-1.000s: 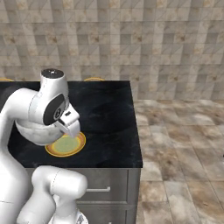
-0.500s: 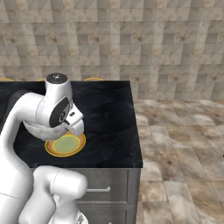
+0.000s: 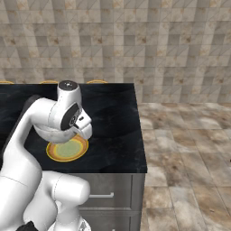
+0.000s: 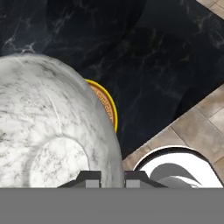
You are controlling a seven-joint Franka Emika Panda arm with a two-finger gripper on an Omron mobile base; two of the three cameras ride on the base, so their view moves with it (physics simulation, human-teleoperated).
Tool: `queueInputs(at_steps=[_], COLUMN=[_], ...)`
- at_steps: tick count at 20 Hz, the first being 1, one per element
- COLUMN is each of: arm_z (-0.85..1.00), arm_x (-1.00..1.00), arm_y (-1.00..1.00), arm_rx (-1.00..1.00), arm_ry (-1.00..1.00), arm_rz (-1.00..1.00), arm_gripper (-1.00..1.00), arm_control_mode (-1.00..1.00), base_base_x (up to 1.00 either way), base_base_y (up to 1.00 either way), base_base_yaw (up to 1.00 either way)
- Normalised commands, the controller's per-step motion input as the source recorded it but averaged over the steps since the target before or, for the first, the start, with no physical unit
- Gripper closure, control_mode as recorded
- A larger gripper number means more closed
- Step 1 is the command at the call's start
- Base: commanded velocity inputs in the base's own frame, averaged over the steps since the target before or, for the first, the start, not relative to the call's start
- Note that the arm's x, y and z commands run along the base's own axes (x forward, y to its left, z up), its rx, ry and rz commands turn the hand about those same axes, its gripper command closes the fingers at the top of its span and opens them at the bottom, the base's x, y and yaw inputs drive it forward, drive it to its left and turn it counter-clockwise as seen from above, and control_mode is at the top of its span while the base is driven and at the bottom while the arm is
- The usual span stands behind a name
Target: Move the bowls from the cabinet to the plates on the dining table.
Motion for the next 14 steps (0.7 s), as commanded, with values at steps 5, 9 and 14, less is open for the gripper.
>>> queueInputs(at_steps=[5,9,14], arm_z=[-0.33,-0.26,-0.29], arm_x=[0.15,0.08,0.1], arm_y=[0.0,0.02,0.03], arm_rx=[0.0,0.0,0.0], arm_ry=[0.0,0.0,0.0], arm_rz=[0.0,0.0,0.0], arm_gripper=[1.0,1.0,1.0], arm_control_mode=[-1.0,-1.0,-1.0], base_base_x=[0.0,0.0,0.0], base_base_y=[0.0,0.0,0.0], base_base_yaw=[0.0,0.0,0.0])
